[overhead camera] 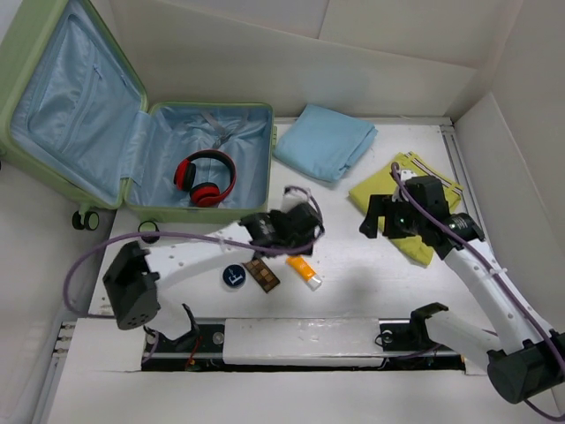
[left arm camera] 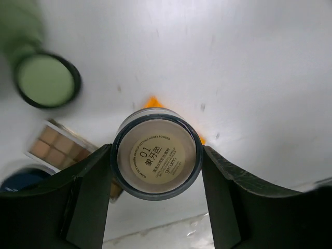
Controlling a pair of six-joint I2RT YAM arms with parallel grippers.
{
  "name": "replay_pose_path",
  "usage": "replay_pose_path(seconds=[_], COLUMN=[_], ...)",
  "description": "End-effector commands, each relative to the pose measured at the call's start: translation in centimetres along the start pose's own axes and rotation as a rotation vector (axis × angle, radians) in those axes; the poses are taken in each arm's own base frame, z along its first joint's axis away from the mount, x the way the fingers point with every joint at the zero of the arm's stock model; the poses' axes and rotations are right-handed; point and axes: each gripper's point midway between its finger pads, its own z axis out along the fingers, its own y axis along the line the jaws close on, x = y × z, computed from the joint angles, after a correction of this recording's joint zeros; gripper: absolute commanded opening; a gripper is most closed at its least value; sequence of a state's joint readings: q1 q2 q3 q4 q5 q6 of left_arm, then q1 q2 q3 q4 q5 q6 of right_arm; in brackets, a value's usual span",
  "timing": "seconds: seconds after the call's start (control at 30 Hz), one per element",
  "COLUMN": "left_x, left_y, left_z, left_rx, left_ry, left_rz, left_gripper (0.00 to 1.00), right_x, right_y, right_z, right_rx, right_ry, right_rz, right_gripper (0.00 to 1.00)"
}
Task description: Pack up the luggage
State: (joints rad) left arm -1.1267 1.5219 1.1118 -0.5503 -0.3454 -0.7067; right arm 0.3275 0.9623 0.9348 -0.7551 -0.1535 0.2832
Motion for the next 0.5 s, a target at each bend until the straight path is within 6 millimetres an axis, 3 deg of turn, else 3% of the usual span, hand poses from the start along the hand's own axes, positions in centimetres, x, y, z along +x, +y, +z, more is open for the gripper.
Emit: replay_pose_path(seconds=[0.0,0.07,0.1,0.17,0.2,0.27,0.33,0.4,0.47], left_x=[-10.0,-14.1,-16.3,-20.5,-22.0,-24.6,-24.3,-22.8,-21.6], left_y=[4.1,6.5,10.2,13.7,17.6,20.4,24.0,24.0,22.2], left_z=[-5.4,-6.5,-6.5,-7.8,-7.3,-7.3,-5.1,-3.8,-5.0], left_rx=[-0.001,-0.015,-0.076,-0.12,-0.186,-0.201,-0.282,-0.272,-0.198], left_ry=[-0.236,-0.319,-0.351,-0.451,-0.468,-0.494,-0.415,-0.355,-0.378], left_rz=[-0.187,-0.257,-0.324,-0.361,-0.417,-0.445,-0.482,-0.479,-0.48], left_gripper=[0.27,0.29,0.29,0.29,0.35,0.54,0.83,0.85,0.83], right_x=[-1.8,-1.9,-2.2,-2.1,-1.9,-1.8,-1.5,-0.9,-0.4], right_y=[0.5,0.8,0.9,1.3,1.5,1.8,2.3,3.2,3.6], right_z=[-0.1,0.1,0.2,0.5,0.8,1.0,1.5,1.8,2.6], right_rx=[-0.015,-0.036,-0.039,-0.054,-0.058,-0.065,-0.079,-0.098,-0.099], right_ry=[-0.042,-0.039,-0.049,-0.041,-0.027,-0.023,-0.014,0.009,0.022], right_rz=[-0.03,-0.031,-0.033,-0.04,-0.045,-0.052,-0.058,-0.08,-0.09], right_gripper=[0.85,0.85,0.84,0.84,0.84,0.84,0.84,0.84,0.84])
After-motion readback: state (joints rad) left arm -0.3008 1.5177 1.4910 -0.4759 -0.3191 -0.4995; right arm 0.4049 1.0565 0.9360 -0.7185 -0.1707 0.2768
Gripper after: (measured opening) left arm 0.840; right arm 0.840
